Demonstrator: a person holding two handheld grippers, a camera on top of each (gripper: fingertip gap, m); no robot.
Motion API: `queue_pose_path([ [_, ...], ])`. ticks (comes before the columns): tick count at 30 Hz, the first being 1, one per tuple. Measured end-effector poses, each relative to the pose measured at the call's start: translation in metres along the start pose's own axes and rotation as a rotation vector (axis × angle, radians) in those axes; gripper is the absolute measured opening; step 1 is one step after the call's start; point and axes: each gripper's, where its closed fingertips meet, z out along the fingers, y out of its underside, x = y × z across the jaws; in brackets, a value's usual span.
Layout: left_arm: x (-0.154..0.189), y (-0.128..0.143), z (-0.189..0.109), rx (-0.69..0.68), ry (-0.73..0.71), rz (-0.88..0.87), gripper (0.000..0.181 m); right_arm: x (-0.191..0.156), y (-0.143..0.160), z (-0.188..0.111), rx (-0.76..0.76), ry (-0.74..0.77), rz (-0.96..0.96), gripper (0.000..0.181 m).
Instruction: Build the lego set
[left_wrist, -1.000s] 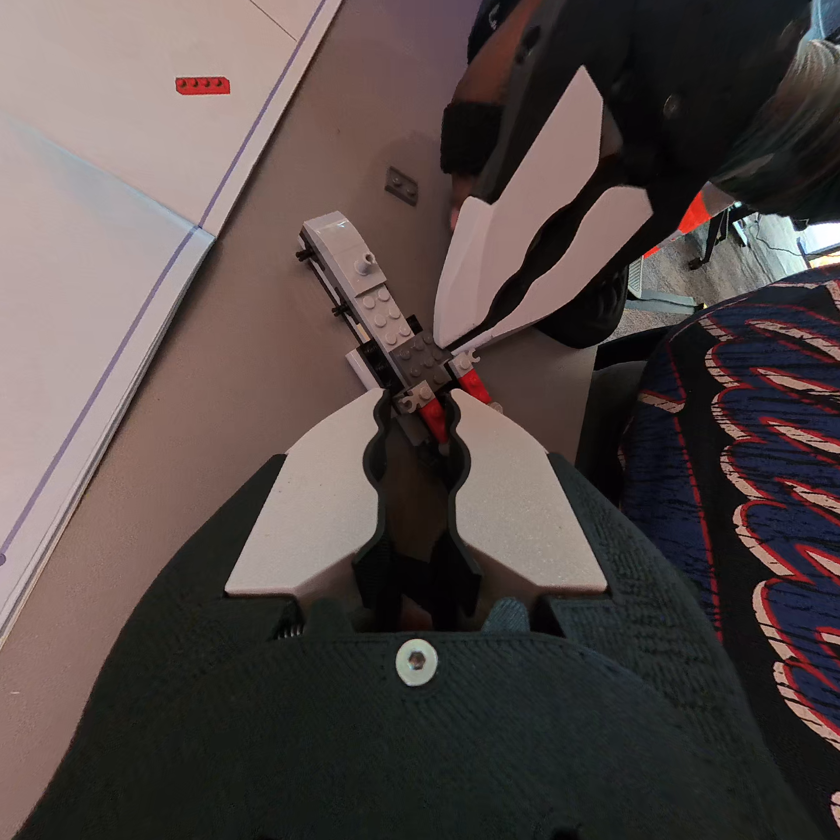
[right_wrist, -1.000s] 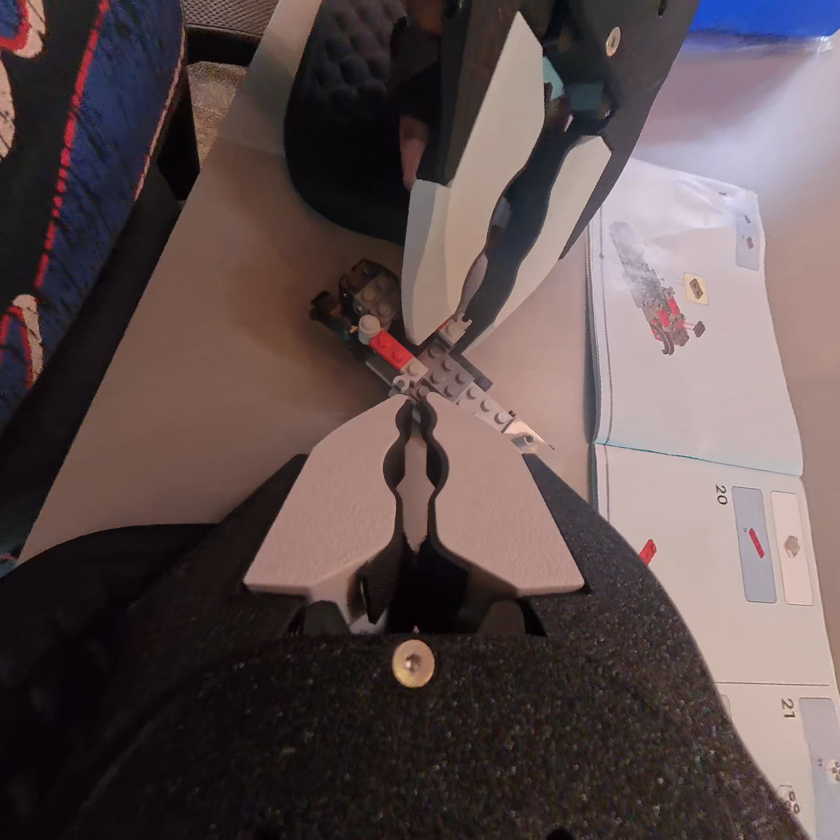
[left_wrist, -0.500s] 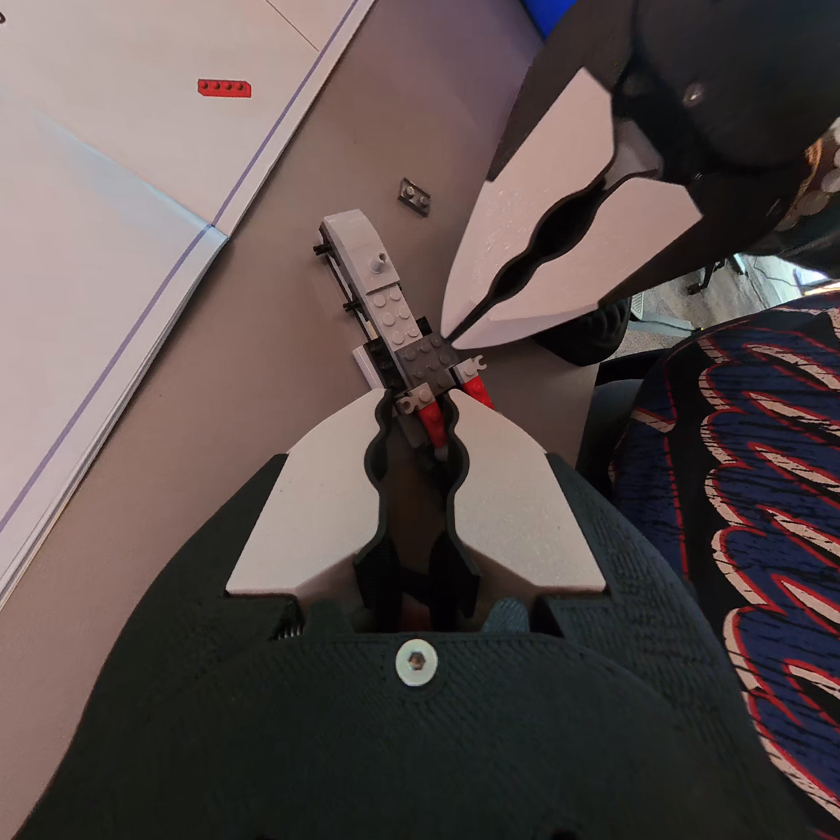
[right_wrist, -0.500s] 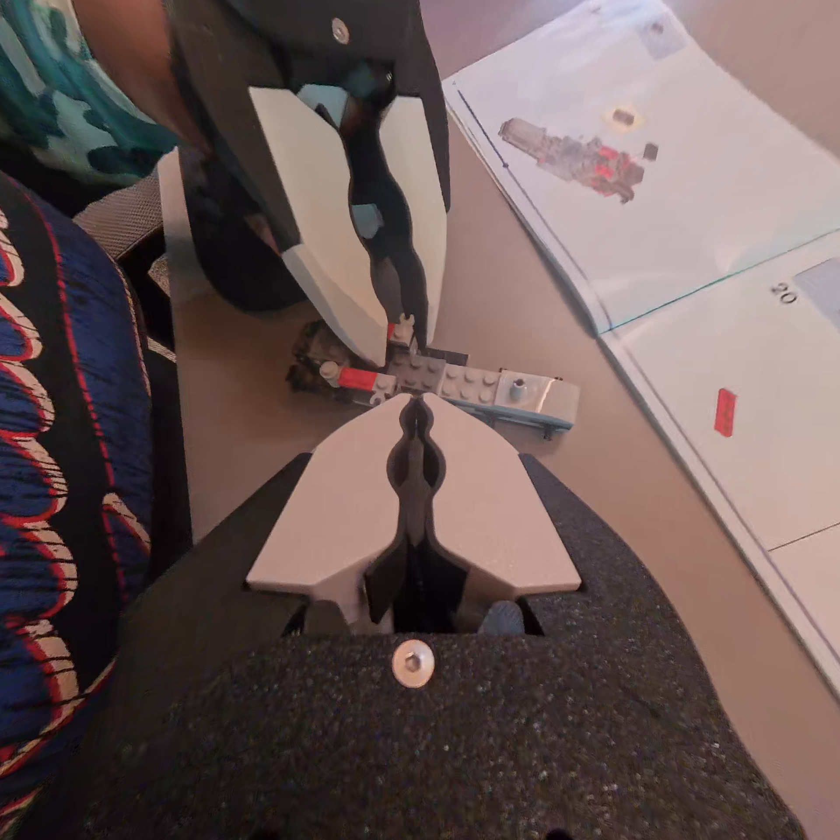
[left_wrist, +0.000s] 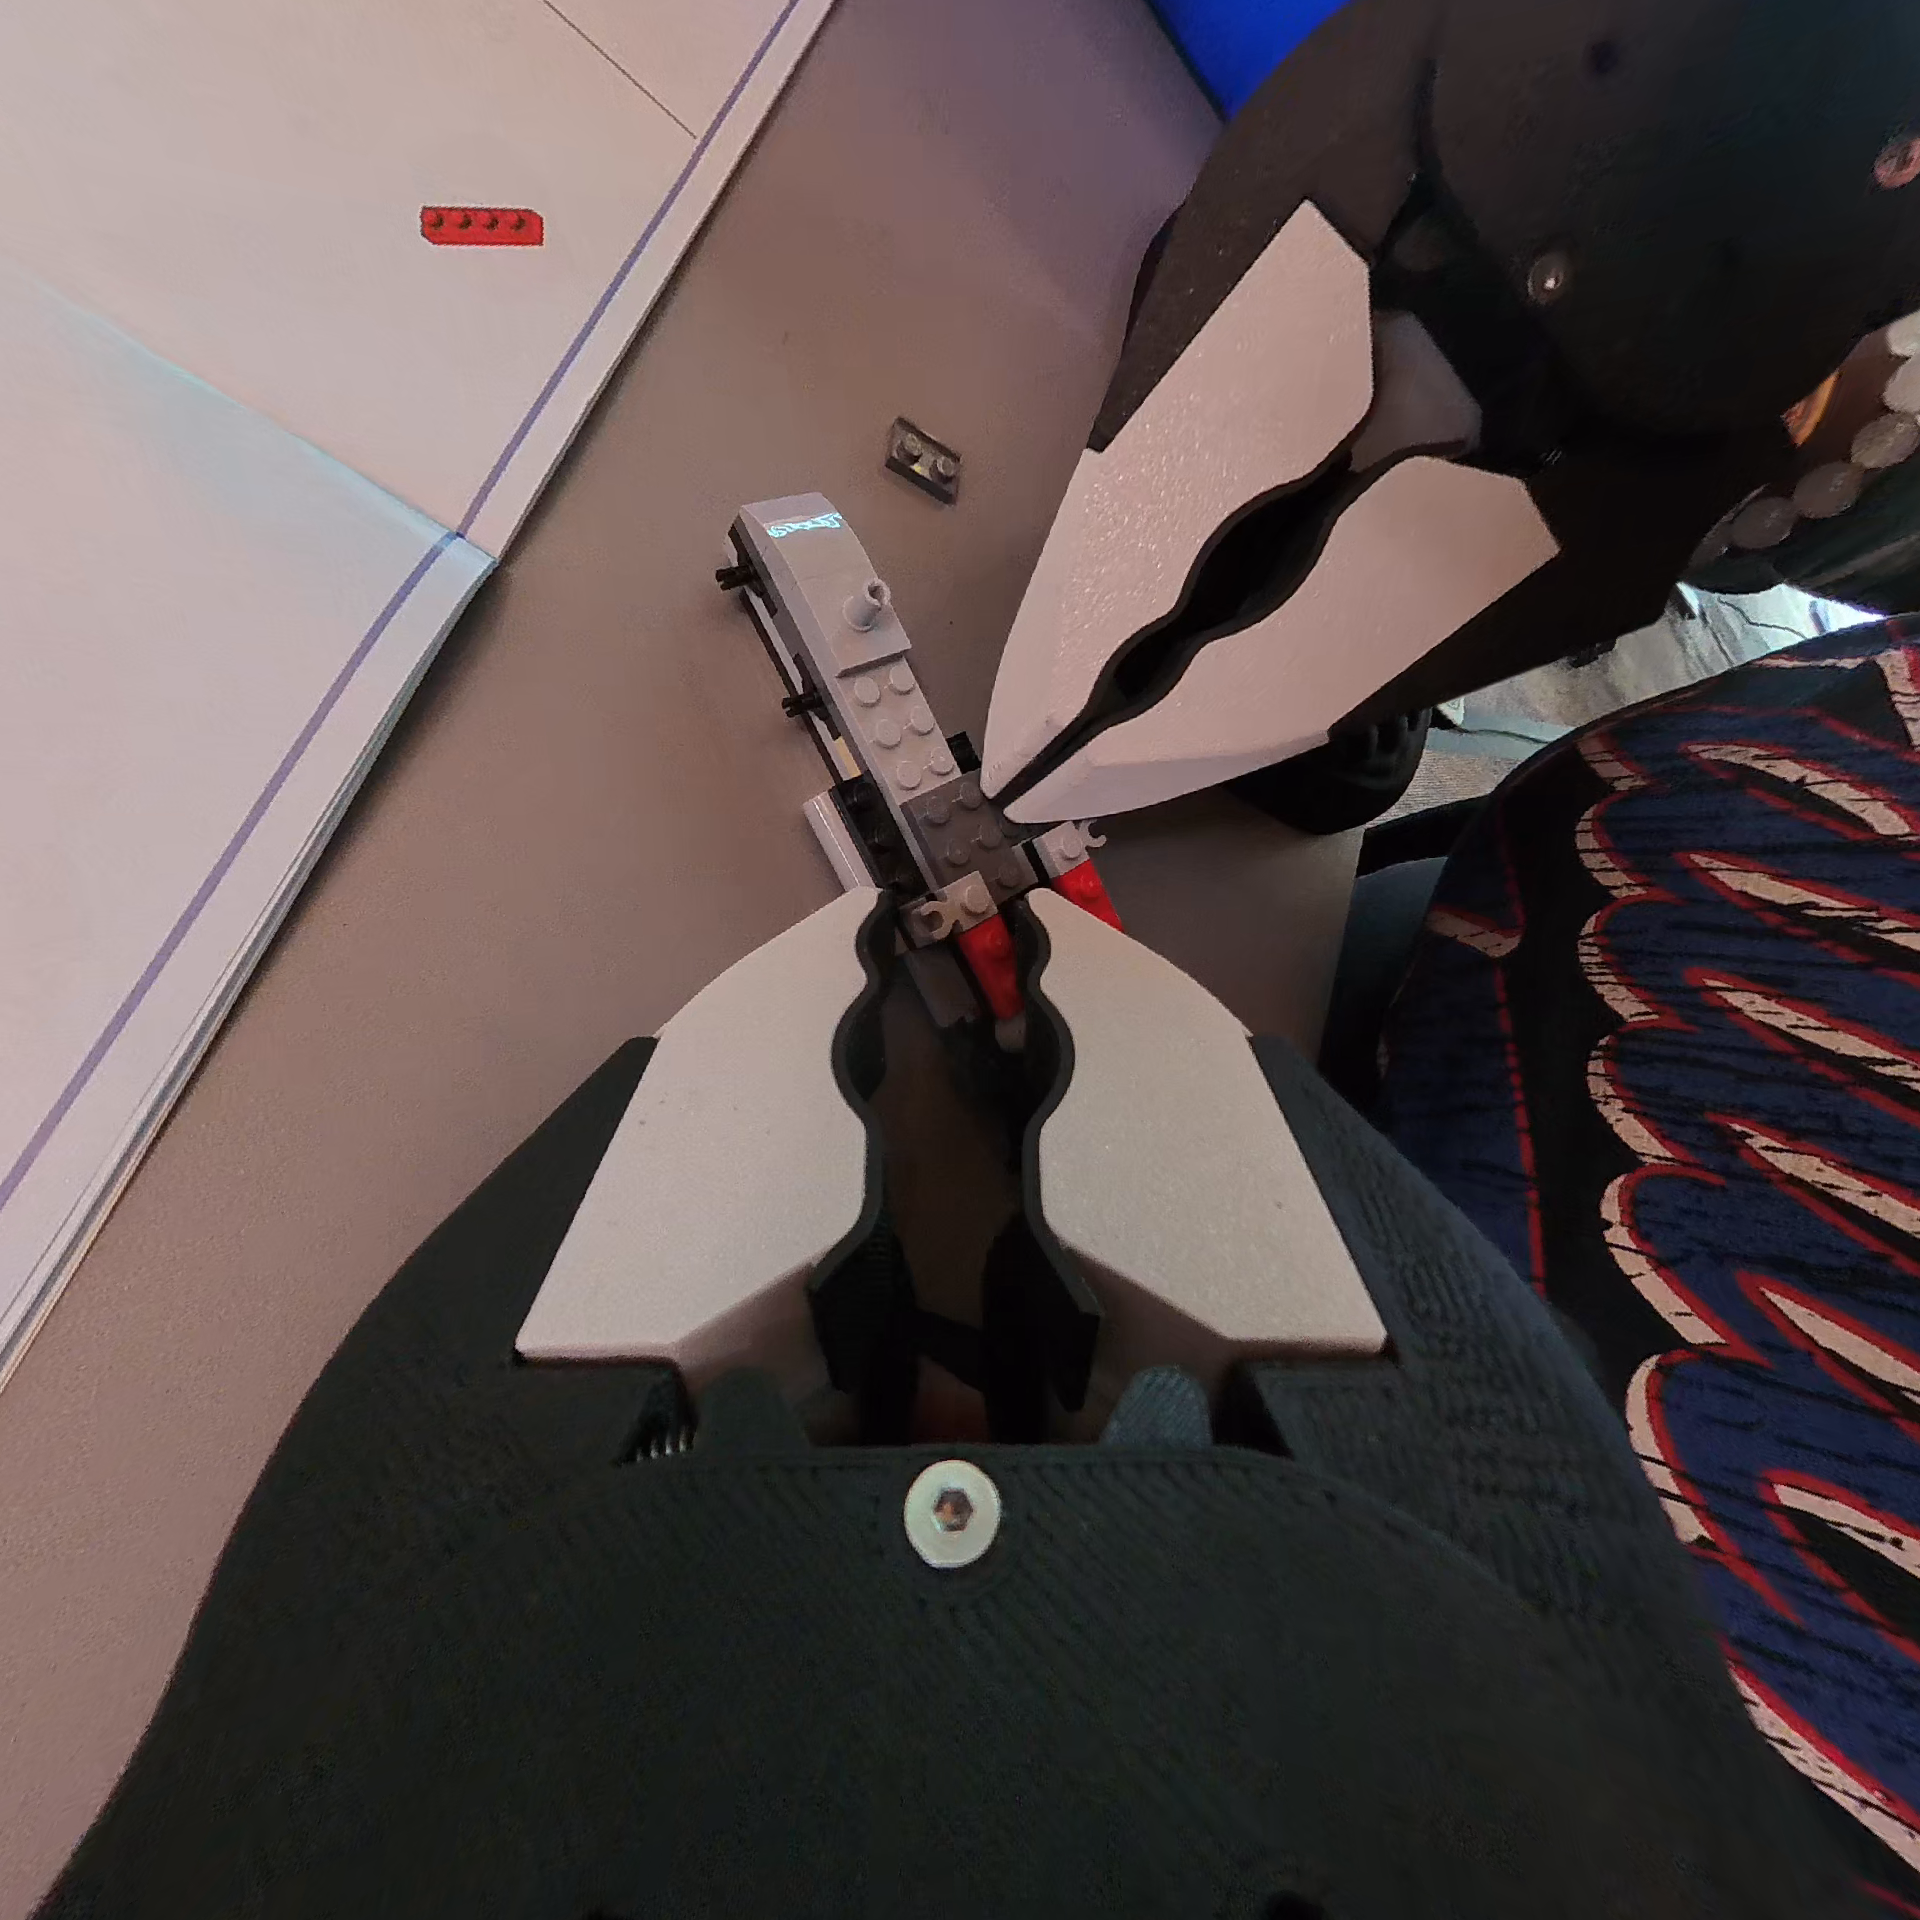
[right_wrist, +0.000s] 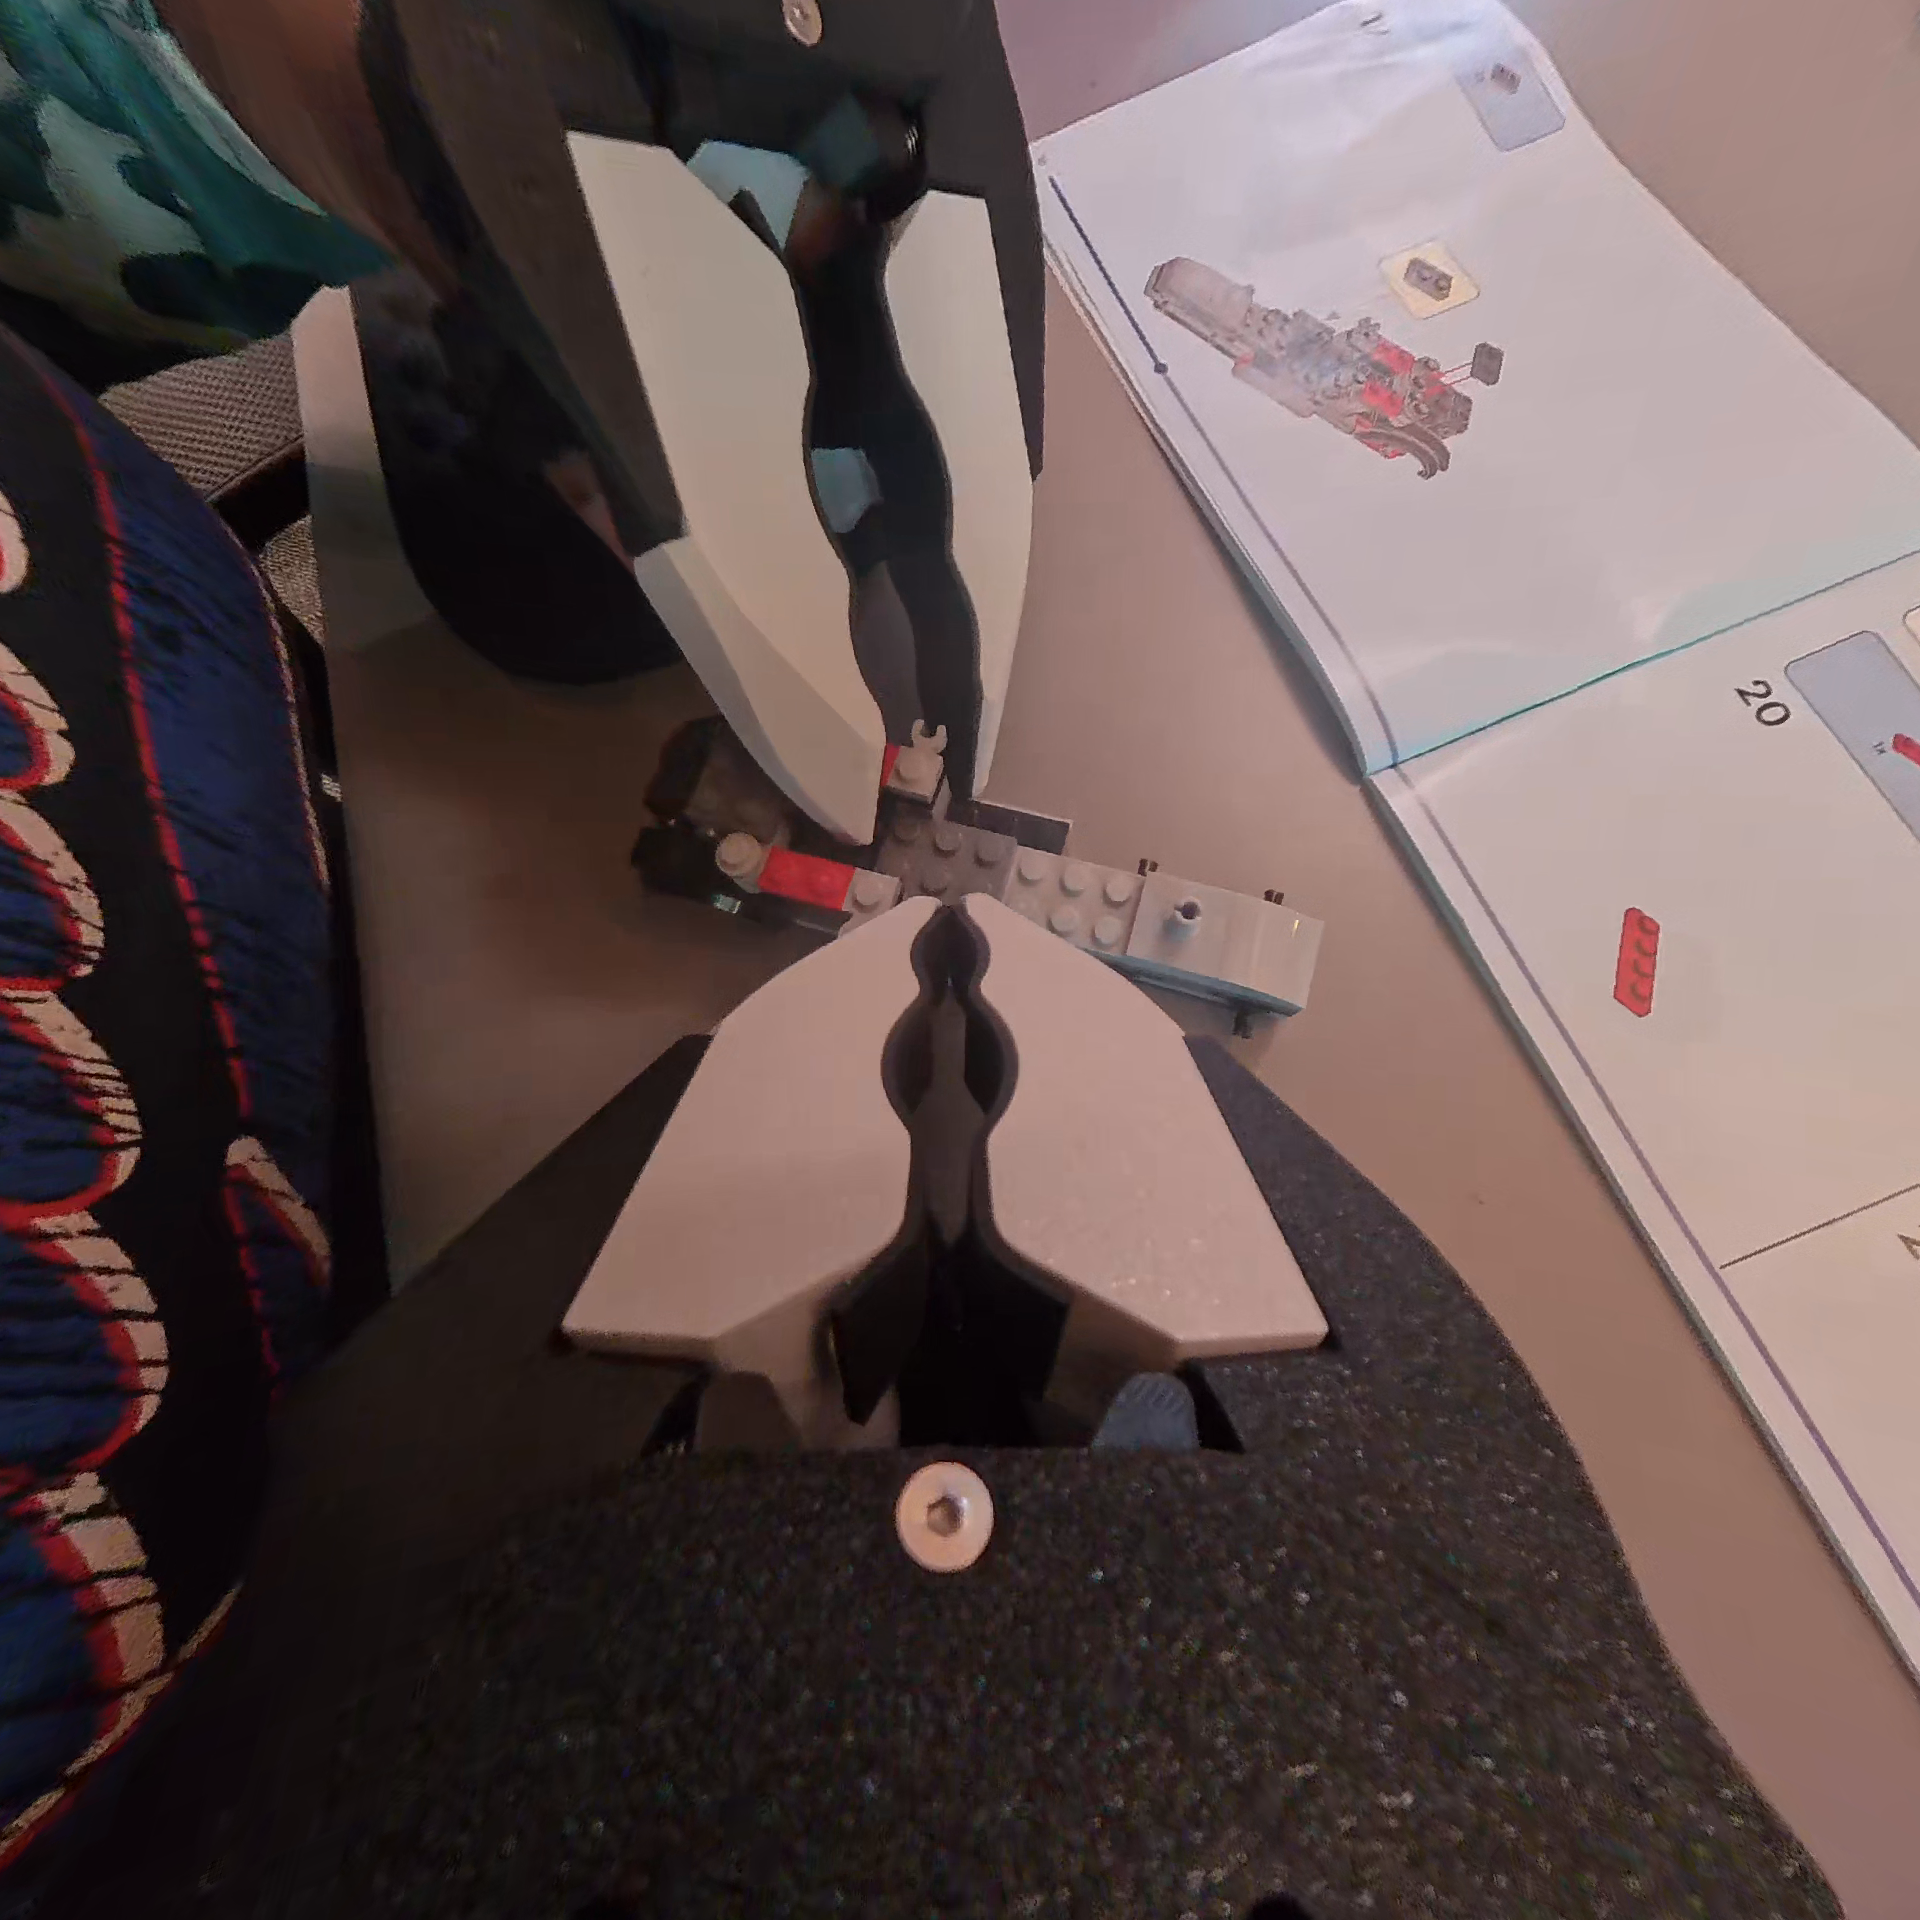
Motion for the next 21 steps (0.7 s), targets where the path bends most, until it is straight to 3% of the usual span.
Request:
queue_pose_path([
  [8, -0.001, -0.001, 0.000, -0.003, 0.000, 0.011, 0.023, 0.002, 0.001, 0.000, -0.002, 0.025, -0.036, 0.000],
  [11, 0.001, -0.003, -0.002, 0.003, 0.014, 0.038, 0.027, -0.003, -0.001, -0.004, 0.022, -0.098, -0.001, 0.000],
  [15, 0.004, -0.019, -0.019, 0.092, -0.045, 0.114, 0.042, 0.012, -0.031, -0.031, 0.160, -0.047, -0.250, 0.023],
  [17, 0.009, -0.019, -0.024, 0.105, -0.080, 0.146, 0.062, 0.027, -0.025, -0.030, 0.087, -0.042, -0.395, 0.051],
  [19, 0.013, -0.008, -0.018, 0.053, -0.142, 0.182, 0.080, 0.033, -0.012, -0.021, -0.013, -0.119, -0.449, 0.059],
  [21, 0.012, 0.009, -0.007, -0.037, -0.229, 0.246, 0.082, 0.037, -0.002, -0.011, -0.074, -0.172, -0.471, 0.061],
])
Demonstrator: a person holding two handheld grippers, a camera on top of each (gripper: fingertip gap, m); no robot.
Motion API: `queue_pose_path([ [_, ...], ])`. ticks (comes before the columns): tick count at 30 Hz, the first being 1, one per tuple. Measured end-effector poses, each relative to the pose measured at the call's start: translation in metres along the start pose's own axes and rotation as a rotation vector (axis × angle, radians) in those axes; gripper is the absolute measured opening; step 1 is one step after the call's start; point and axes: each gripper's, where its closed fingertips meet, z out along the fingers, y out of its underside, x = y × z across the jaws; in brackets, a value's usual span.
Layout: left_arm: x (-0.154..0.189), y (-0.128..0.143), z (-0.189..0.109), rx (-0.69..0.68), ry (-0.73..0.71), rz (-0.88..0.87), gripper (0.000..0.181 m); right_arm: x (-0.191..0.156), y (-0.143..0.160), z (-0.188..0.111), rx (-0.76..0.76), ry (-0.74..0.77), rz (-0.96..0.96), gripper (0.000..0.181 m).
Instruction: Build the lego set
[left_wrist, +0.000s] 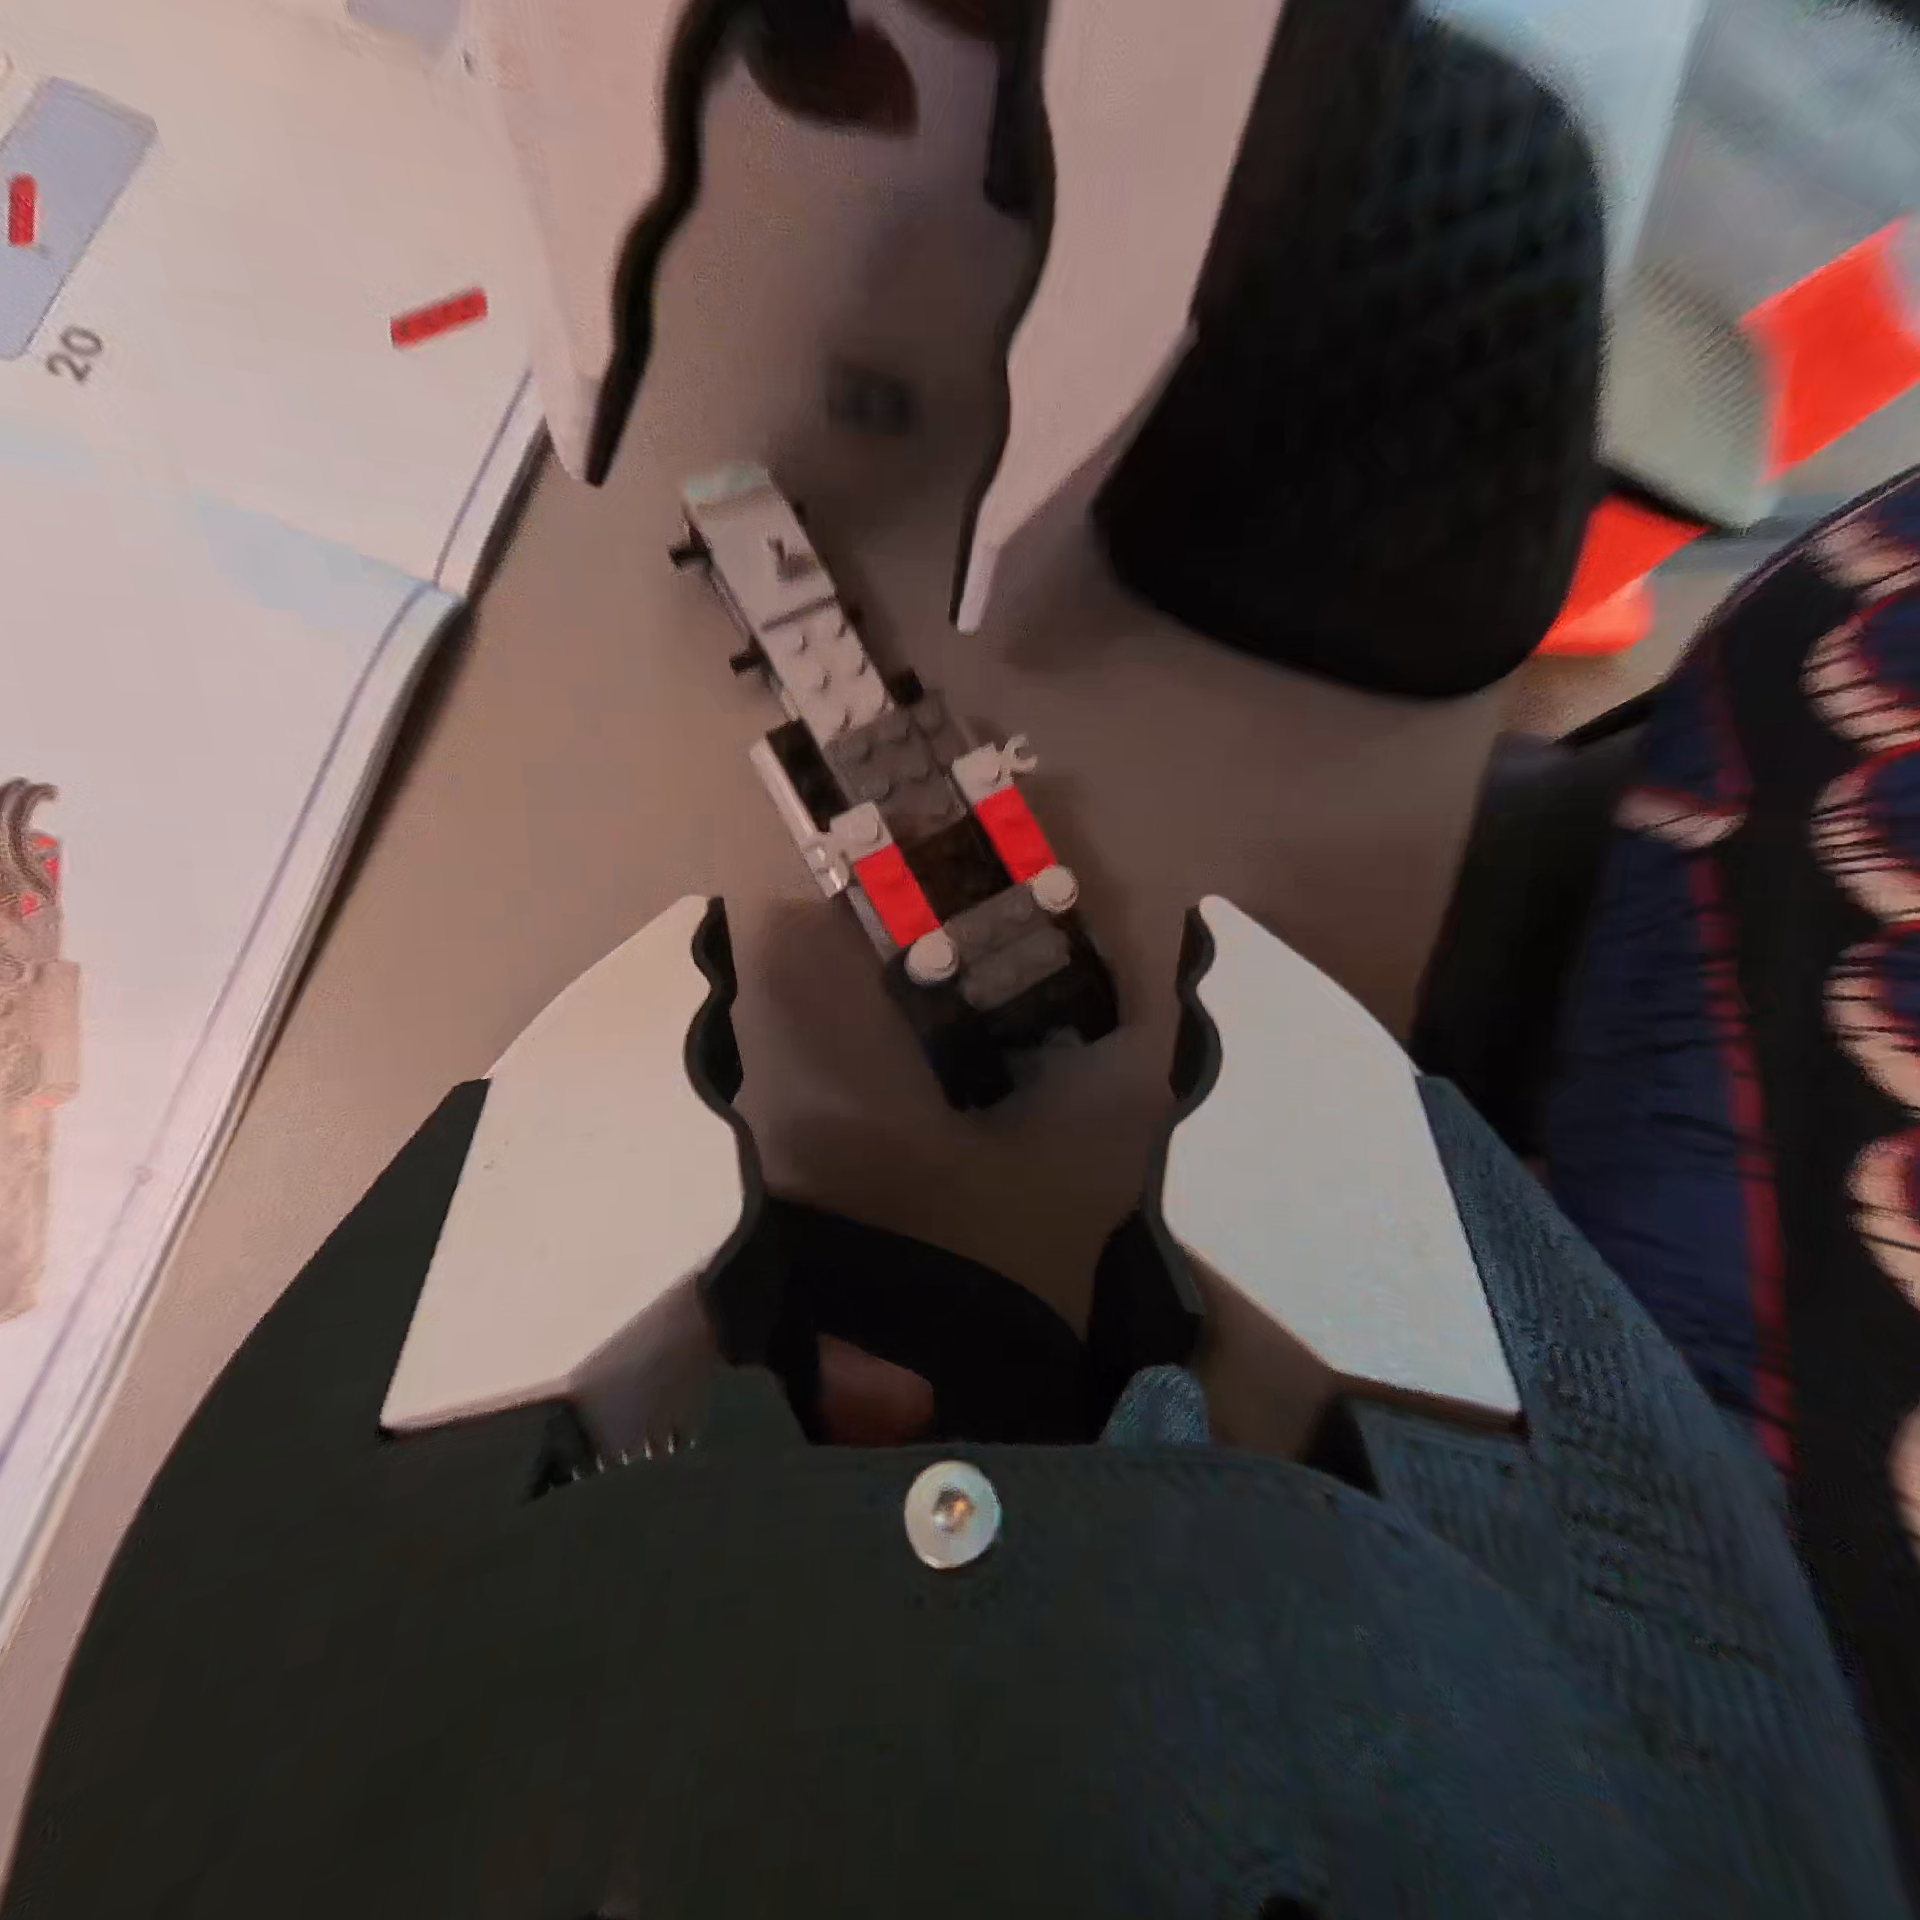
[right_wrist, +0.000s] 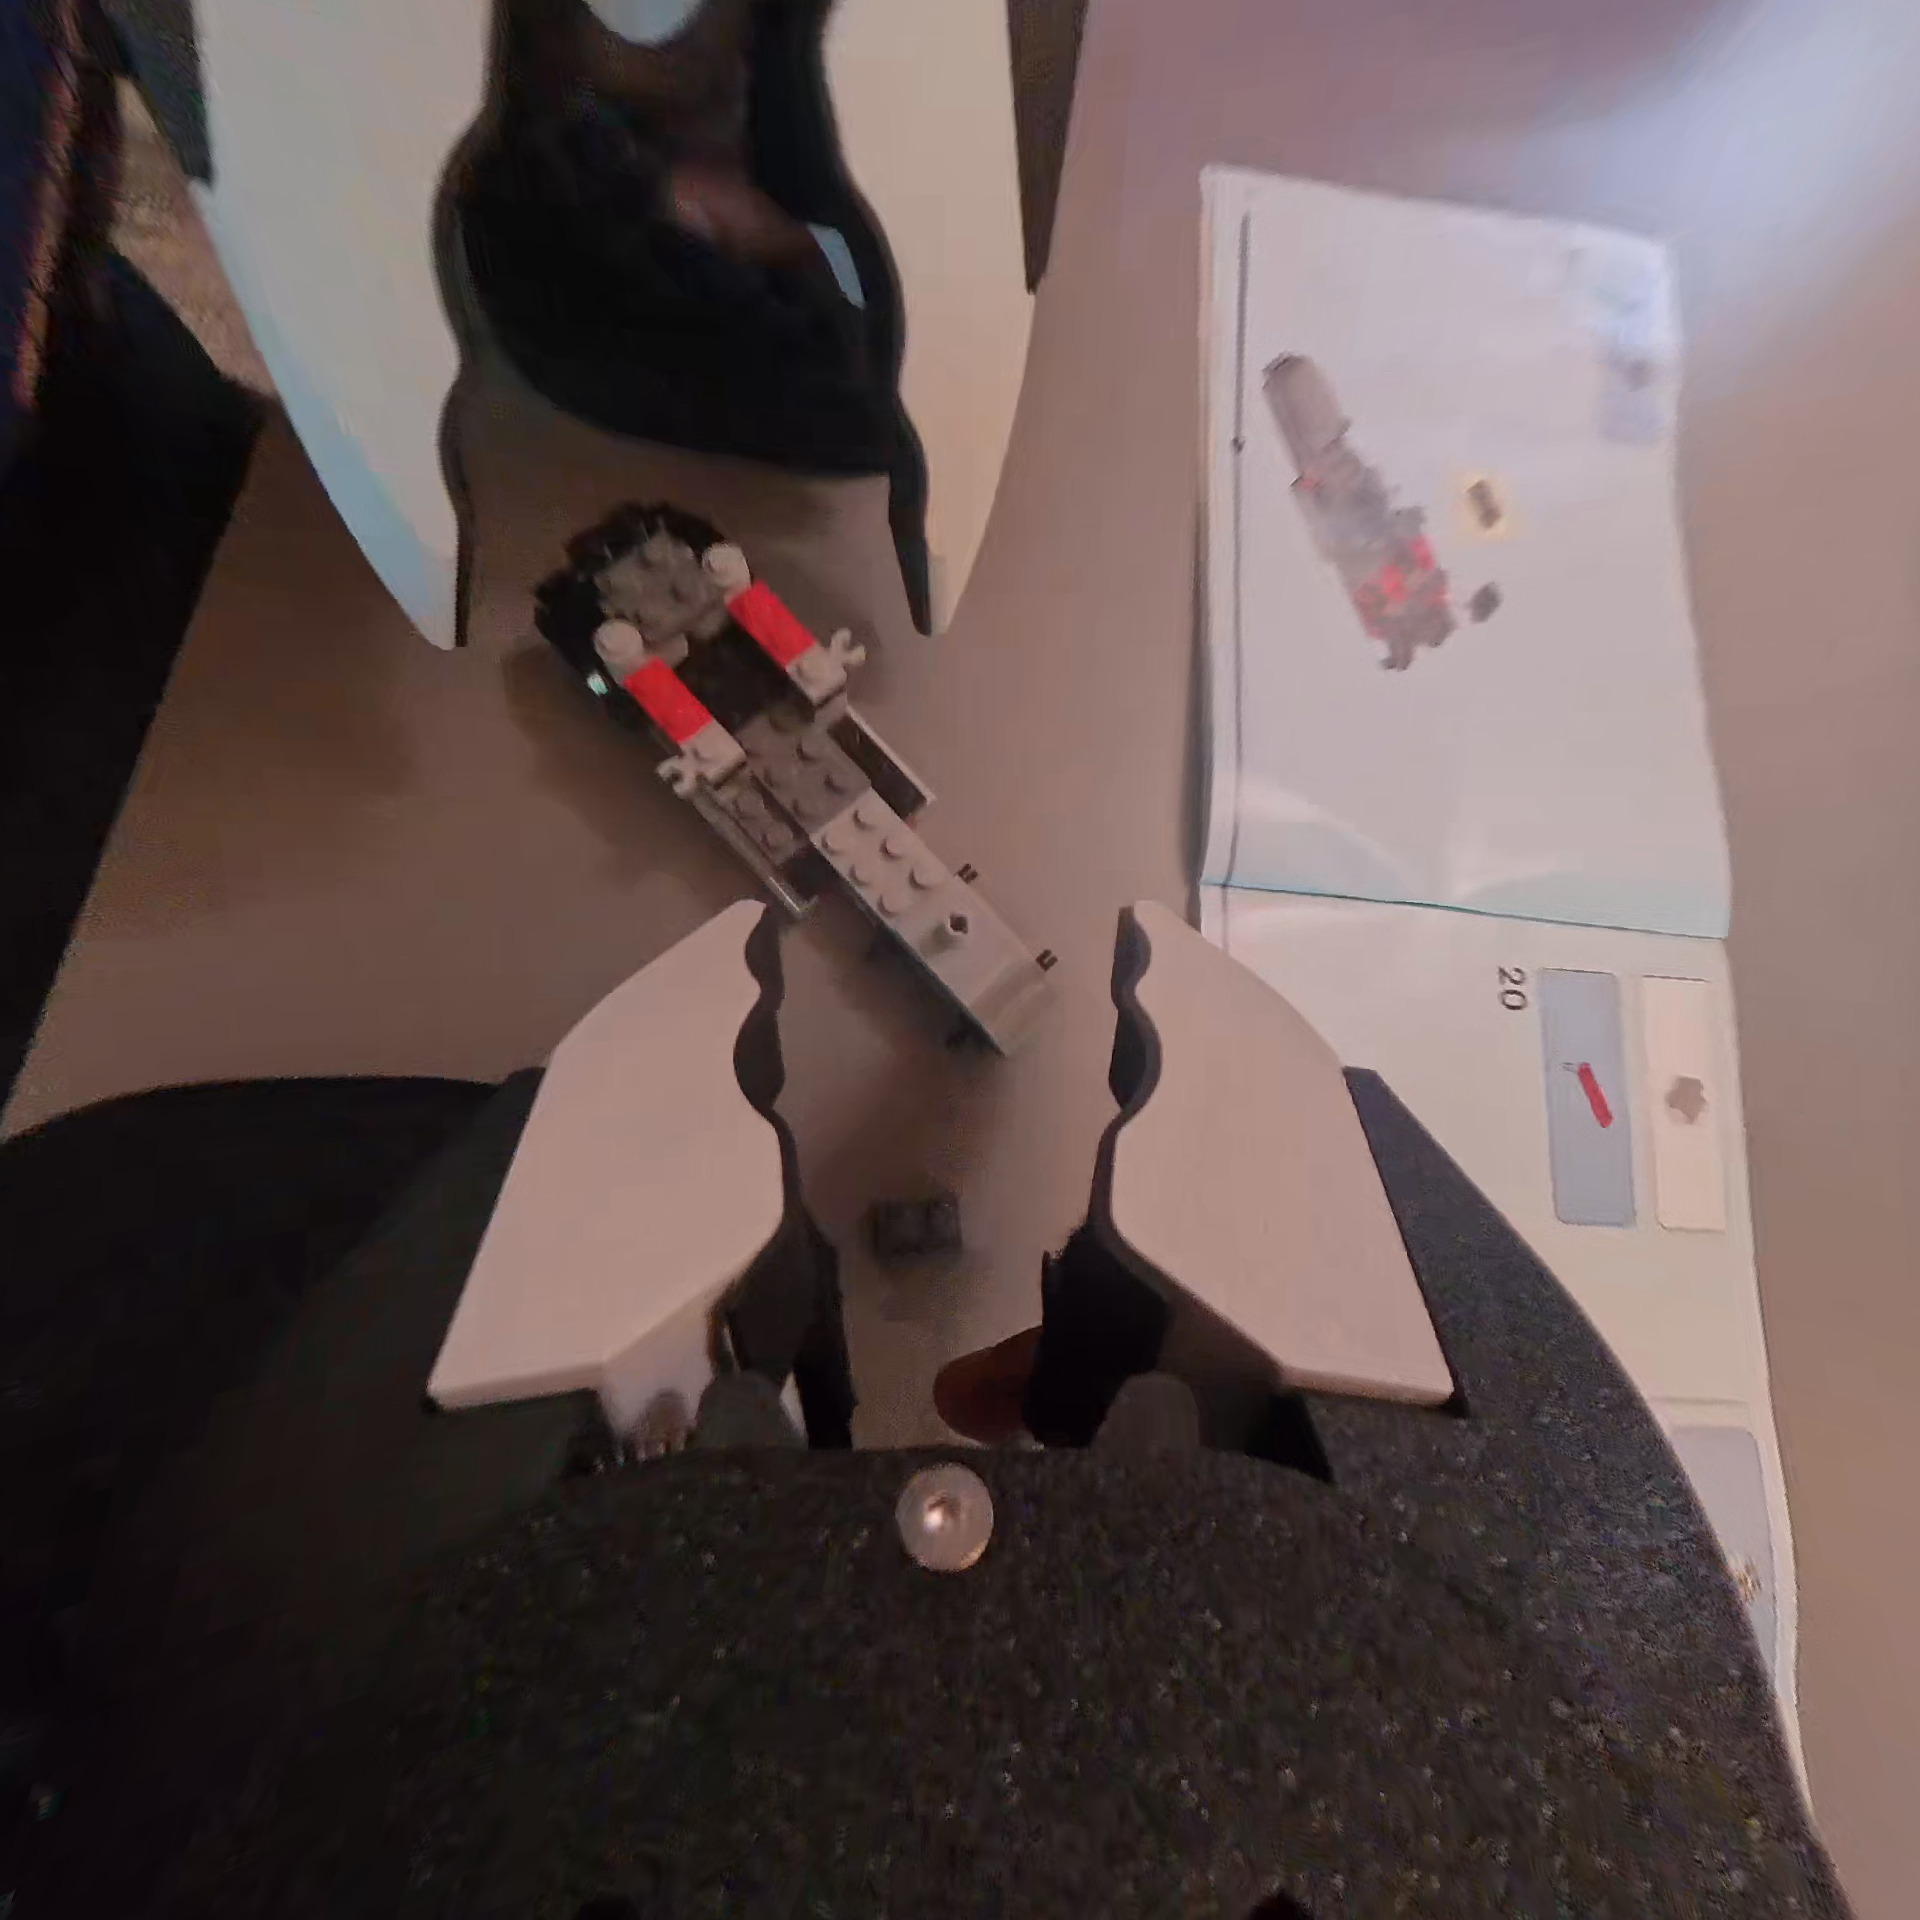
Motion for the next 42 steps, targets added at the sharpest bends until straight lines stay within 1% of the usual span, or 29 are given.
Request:
queue_pose_path([
  [1, -0.002, 0.007, 0.004, -0.039, -0.052, 0.038, 0.079, 0.000, 0.004, 0.004, -0.015, -0.016, -0.011, 0.062],
  [2, -0.004, 0.012, 0.005, -0.063, -0.089, 0.071, 0.071, 0.001, 0.007, 0.007, -0.030, -0.020, -0.016, 0.060],
  [3, -0.006, 0.015, 0.005, -0.077, -0.100, 0.093, 0.068, 0.000, 0.011, 0.009, -0.056, -0.024, -0.013, 0.058],
  [5, -0.016, 0.017, -0.002, -0.098, -0.119, 0.111, 0.064, -0.006, 0.024, 0.009, -0.128, -0.017, 0.026, 0.051],
  [6, -0.028, 0.016, -0.007, -0.105, -0.158, 0.123, 0.063, -0.011, 0.025, 0.006, -0.134, -0.007, 0.068, 0.043],
  [8, -0.066, 0.014, -0.018, -0.110, -0.292, 0.111, 0.060, -0.032, 0.029, 0.001, -0.169, -0.022, 0.154, 0.034],
  [9, -0.083, 0.012, -0.023, -0.113, -0.349, 0.084, 0.059, -0.050, 0.023, 0.003, -0.154, -0.054, 0.193, 0.038],
  [10, -0.090, 0.011, -0.024, -0.113, -0.360, 0.060, 0.057, -0.069, 0.014, 0.005, -0.131, -0.101, 0.211, 0.038],
  [11, -0.090, 0.009, -0.024, -0.105, -0.338, 0.044, 0.056, -0.080, 0.010, 0.007, -0.122, -0.108, 0.213, 0.040],
  [13, -0.079, 0.003, -0.023, -0.061, -0.279, 0.030, 0.052, -0.084, 0.005, 0.003, -0.088, -0.064, 0.212, 0.043],
  [15, -0.069, 0.002, -0.022, -0.019, -0.225, -0.001, 0.051, -0.070, 0.006, -0.010, -0.033, 0.018, 0.276, 0.041],
  [17, -0.059, 0.005, -0.019, 0.010, -0.161, -0.056, 0.051, -0.047, 0.017, -0.026, 0.010, 0.122, 0.365, 0.037],
  [18, -0.055, 0.005, -0.017, 0.020, -0.138, -0.084, 0.051, -0.036, 0.026, -0.032, 0.007, 0.170, 0.399, 0.036],
  [20, -0.048, 0.005, -0.015, 0.036, -0.111, -0.118, 0.051, -0.021, 0.041, -0.040, -0.007, 0.208, 0.392, 0.035],
  [21, -0.044, 0.003, -0.015, 0.057, -0.104, -0.127, 0.051, -0.016, 0.047, -0.040, -0.018, 0.208, 0.367, 0.033],
  [23, -0.036, -0.006, -0.016, 0.124, -0.087, -0.140, 0.050, -0.014, 0.055, -0.037, -0.033, 0.148, 0.293, 0.033],
  [26, -0.023, -0.022, -0.019, 0.242, -0.023, -0.157, 0.050, -0.008, 0.058, -0.030, -0.044, 0.089, 0.214, 0.035],
  [28, -0.016, -0.032, -0.023, 0.329, 0.028, -0.185, 0.048, -0.008, 0.060, -0.025, -0.052, 0.039, 0.200, 0.034],
  [30, -0.011, -0.042, -0.028, 0.420, 0.093, -0.238, 0.045, -0.007, 0.058, -0.022, -0.030, 0.025, 0.196, 0.027],
  [31, -0.009, -0.048, -0.031, 0.474, 0.120, -0.267, 0.044, -0.006, 0.057, -0.022, -0.016, 0.033, 0.196, 0.018],
  [33, -0.014, -0.059, -0.039, 0.611, 0.117, -0.336, 0.040, -0.005, 0.055, -0.020, -0.004, 0.043, 0.191, 0.016],
  [35, -0.019, -0.068, -0.047, 0.737, 0.105, -0.408, 0.034, -0.007, 0.046, -0.018, 0.022, 0.062, 0.162, 0.016],
  [37, -0.022, -0.071, -0.050, 0.797, 0.112, -0.483, 0.030, -0.007, 0.029, -0.020, 0.060, 0.117, 0.090, 0.016],
  [39, -0.020, -0.072, -0.046, 0.801, 0.145, -0.543, 0.027, -0.006, 0.001, -0.028, 0.104, 0.205, -0.022, 0.016],
  [42, -0.008, -0.073, -0.037, 0.771, 0.252, -0.593, 0.022, -0.007, -0.042, -0.040, 0.139, 0.324, -0.197, 0.016],
])
